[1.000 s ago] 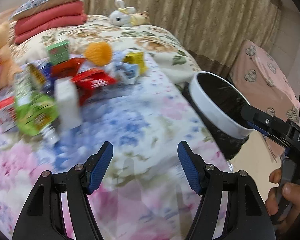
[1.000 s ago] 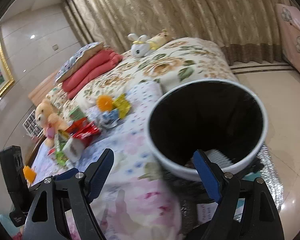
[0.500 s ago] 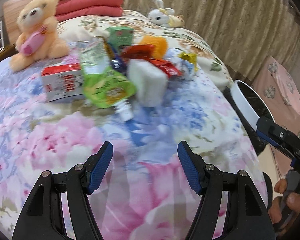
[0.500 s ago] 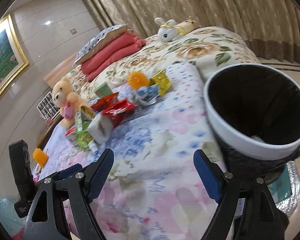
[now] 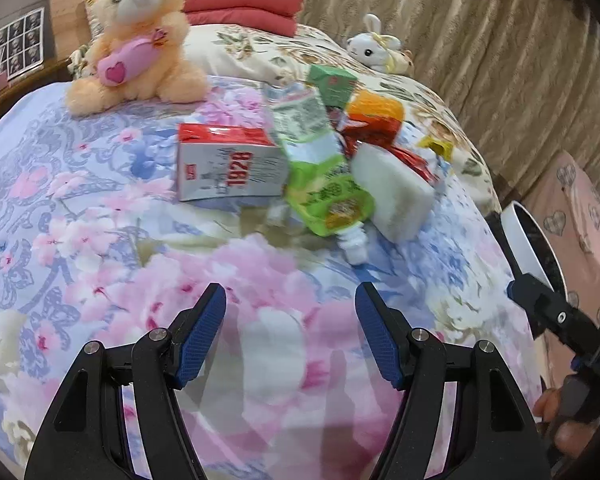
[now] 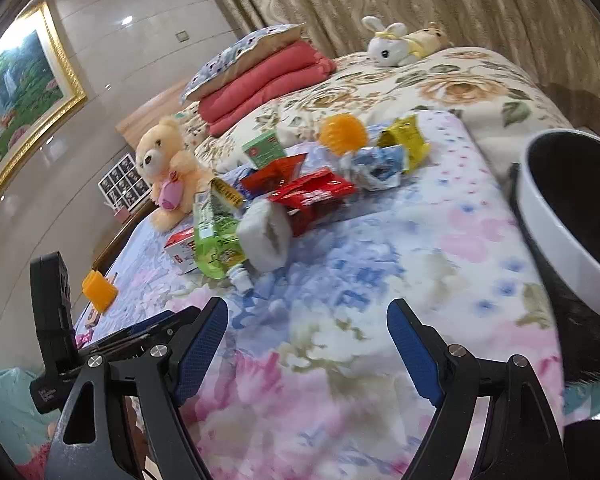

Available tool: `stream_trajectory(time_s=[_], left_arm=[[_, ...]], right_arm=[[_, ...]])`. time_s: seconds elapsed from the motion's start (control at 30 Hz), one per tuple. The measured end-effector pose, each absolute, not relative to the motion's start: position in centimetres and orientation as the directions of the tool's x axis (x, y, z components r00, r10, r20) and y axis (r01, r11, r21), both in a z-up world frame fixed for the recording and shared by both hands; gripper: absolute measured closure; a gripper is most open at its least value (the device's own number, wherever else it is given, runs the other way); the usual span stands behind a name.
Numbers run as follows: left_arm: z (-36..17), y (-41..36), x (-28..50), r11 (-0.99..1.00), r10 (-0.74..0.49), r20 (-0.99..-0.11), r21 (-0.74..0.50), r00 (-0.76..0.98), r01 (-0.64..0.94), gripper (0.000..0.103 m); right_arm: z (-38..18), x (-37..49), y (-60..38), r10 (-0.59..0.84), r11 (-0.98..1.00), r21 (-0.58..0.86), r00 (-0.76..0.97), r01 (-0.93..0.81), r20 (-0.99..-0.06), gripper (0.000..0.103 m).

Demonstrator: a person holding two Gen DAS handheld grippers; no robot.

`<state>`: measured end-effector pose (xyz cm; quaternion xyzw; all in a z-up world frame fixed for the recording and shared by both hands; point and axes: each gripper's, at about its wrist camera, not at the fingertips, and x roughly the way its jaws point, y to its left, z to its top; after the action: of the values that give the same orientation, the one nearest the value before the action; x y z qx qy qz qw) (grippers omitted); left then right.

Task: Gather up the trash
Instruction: 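Reach toward the green juice pouch and white foam block with both grippers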

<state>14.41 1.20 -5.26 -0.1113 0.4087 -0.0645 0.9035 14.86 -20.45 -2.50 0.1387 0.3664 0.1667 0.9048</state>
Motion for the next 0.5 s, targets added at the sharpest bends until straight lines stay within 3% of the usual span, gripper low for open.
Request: stream_trajectory(time_s=[0.3,0.5], left_arm=[[-4.7,2.9,16.8,0.957,-0.238,-0.716,-0.286,0.656,0.036,0.035],[-4.8,2.6,18.5,0.946,-0.284,-0.715,-0.317,0.639,0.066,0.035]], right_arm=[[-2.9,17.7,-17.4,0.447,0.890,0.378,0.660,-0.256,-0.605,0.021],[-3.5,20.1,-16.1,0.450,0.891,0.362,0.643,-0.275,-0.620,0.036]])
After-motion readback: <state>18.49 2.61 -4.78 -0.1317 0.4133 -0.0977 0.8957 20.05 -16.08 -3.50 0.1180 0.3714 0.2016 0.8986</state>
